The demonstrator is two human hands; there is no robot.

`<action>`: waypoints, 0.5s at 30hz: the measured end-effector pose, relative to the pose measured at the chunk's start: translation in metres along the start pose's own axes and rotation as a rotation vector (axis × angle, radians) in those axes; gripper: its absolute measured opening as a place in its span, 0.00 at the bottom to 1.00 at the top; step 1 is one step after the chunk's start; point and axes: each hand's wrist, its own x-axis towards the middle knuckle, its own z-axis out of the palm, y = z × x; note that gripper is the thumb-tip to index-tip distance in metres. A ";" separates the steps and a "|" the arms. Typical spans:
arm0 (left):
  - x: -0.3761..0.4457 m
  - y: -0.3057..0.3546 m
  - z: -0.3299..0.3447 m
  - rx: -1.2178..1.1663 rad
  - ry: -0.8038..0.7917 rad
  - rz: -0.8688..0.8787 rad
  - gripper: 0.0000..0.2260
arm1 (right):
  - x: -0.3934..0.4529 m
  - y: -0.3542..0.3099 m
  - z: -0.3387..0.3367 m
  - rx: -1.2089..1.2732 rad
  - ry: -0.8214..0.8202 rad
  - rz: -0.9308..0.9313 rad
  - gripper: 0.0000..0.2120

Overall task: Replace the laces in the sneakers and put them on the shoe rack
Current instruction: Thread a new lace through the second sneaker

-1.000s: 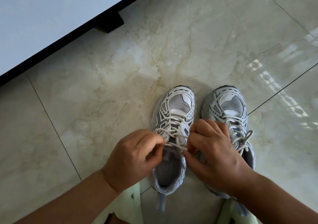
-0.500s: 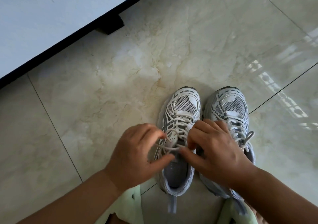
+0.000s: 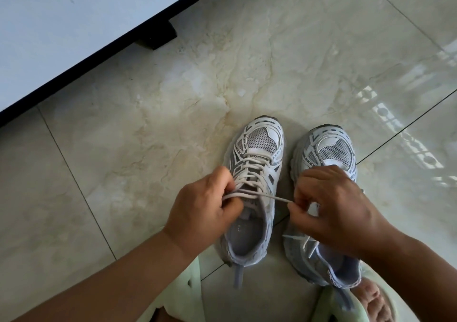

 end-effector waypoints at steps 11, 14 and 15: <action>0.010 -0.011 -0.018 -0.182 -0.272 -0.006 0.11 | 0.005 -0.006 -0.003 0.156 -0.034 0.085 0.05; 0.020 -0.015 -0.029 -0.136 -0.277 -0.004 0.13 | 0.007 -0.009 -0.003 0.173 -0.056 0.131 0.04; 0.024 -0.016 -0.032 -0.085 -0.271 -0.007 0.14 | 0.008 -0.008 -0.003 0.131 -0.065 0.135 0.02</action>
